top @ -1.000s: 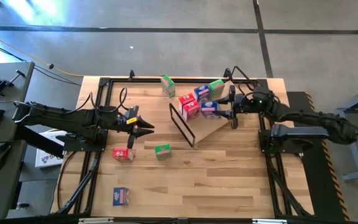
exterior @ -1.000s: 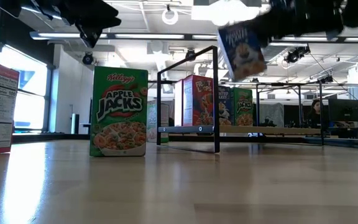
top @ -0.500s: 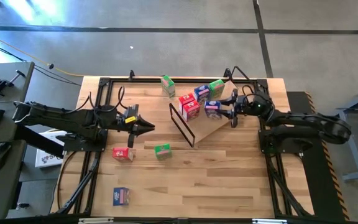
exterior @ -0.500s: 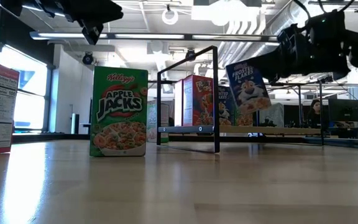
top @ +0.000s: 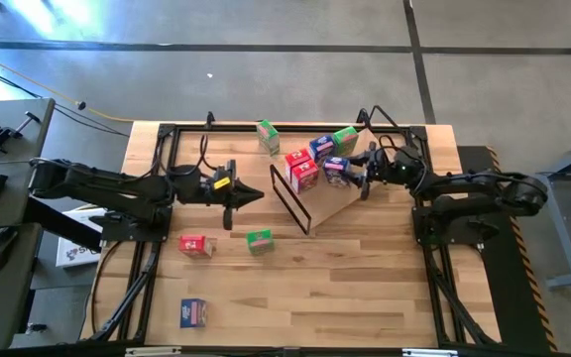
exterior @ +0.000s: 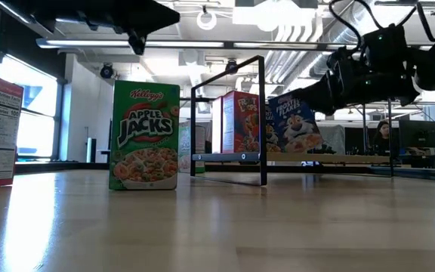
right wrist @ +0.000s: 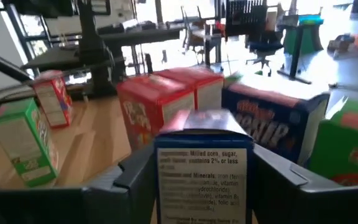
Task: Stack cereal on shelf
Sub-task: Put the top blue cereal box on the shelf aligned with the other blue cereal box
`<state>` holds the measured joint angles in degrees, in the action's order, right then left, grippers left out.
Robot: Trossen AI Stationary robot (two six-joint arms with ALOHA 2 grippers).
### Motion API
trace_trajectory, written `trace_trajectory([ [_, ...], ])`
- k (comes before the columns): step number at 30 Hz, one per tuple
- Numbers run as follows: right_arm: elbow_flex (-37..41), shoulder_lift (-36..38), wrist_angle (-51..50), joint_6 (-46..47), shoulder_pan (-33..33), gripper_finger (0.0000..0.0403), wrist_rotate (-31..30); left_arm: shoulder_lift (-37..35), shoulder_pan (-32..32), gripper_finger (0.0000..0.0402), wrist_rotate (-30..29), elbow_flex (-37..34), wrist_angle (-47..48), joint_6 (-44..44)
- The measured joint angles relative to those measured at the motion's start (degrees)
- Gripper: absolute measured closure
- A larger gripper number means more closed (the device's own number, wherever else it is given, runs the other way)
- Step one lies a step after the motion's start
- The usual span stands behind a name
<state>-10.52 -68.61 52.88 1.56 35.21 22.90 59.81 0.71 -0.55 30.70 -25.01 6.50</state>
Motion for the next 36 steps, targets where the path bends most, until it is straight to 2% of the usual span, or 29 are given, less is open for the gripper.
trace_trajectory([
  [6,0.0,0.0,-0.4,0.4,0.0,0.0162,-0.4,3.5,2.9,0.0401,3.5,0.0,-2.8,1.8],
  [13,0.0,1.4,-0.6,1.1,0.1,0.0152,-3.2,3.8,3.6,0.0401,5.0,0.0,-2.9,1.9],
  [18,0.0,6.1,-0.8,1.5,0.1,0.0151,-3.2,3.8,3.9,0.0401,5.2,0.0,-2.7,1.9],
  [23,0.0,14.3,-4.4,3.3,-1.3,0.0152,-1.6,4.3,4.8,0.0401,5.1,0.0,-2.0,1.8],
  [25,-0.3,18.9,-10.5,4.5,-2.4,0.0161,-0.8,4.9,5.2,0.0401,5.2,0.0,-2.0,1.4],
  [28,-5.1,25.7,-32.5,4.3,-4.8,0.0197,-2.7,5.5,6.5,0.0401,6.7,0.0,-2.1,1.4],
  [31,-13.3,29.7,-57.3,2.0,-8.9,0.0255,-12.0,7.0,8.1,0.0401,8.9,0.0,-2.2,1.8],
  [33,-18.1,30.5,-70.0,1.6,-12.0,0.0301,-19.2,8.4,9.1,0.0401,9.1,0.0,-2.9,1.8],
  [36,-20.5,29.7,-78.3,4.5,-15.3,0.0366,-27.1,11.1,10.7,0.0401,10.4,0.0,-5.1,1.8],
])
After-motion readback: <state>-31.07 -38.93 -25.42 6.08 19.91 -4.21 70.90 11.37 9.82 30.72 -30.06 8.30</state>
